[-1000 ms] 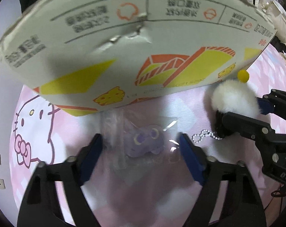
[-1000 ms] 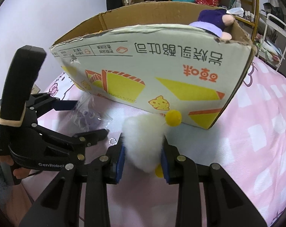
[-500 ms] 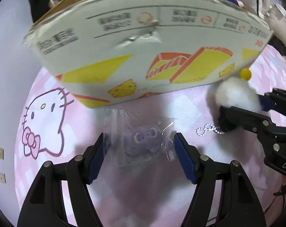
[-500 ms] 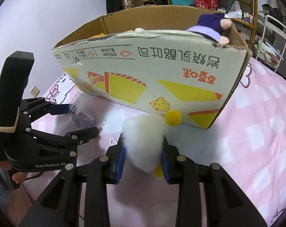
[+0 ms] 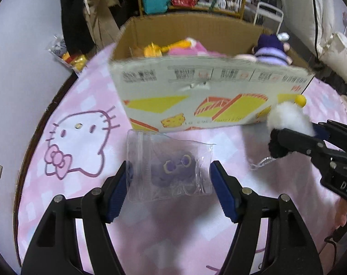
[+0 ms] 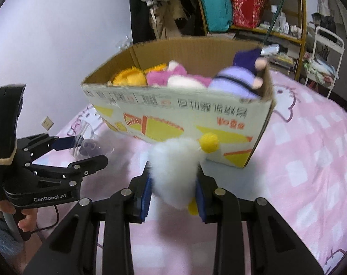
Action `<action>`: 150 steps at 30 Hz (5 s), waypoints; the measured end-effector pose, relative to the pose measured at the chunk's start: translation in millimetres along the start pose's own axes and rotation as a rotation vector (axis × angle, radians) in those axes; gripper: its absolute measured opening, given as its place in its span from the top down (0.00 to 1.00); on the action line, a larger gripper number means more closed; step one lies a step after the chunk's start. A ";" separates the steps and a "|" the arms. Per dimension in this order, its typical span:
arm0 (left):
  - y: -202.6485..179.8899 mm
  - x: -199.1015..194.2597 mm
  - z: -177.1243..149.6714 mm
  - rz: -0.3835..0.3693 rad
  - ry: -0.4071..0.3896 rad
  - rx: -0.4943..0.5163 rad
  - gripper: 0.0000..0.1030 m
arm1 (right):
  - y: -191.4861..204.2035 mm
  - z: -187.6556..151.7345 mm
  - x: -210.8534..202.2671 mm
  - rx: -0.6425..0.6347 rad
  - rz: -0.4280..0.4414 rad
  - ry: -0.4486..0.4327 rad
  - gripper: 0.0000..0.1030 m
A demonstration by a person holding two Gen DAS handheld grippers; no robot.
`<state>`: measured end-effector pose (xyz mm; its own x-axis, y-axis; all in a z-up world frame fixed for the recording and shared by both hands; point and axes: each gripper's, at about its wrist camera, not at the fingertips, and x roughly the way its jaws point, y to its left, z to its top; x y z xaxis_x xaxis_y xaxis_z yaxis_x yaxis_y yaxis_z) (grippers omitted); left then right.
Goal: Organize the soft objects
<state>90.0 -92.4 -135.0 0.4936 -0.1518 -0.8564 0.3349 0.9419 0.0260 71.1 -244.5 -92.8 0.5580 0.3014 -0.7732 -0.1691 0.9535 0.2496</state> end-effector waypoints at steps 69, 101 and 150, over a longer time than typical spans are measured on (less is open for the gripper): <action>22.1 -47.0 103.7 0.002 -0.419 -0.036 0.31 | -7.8 80.4 -27.1 -0.090 -0.031 -0.316 0.66; 37.1 -164.1 54.9 0.172 -0.587 -0.092 0.01 | 11.6 65.0 -149.5 -0.041 -0.074 -0.527 0.00; 32.4 -195.5 -24.8 0.273 -0.700 -0.095 0.01 | 19.5 -15.4 -168.8 -0.103 -0.193 -0.634 0.00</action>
<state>-15.6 -24.7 20.4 0.9542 -0.0345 -0.2972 0.0728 0.9903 0.1186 -38.9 -276.7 33.7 0.9500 0.0922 -0.2985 -0.0778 0.9952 0.0597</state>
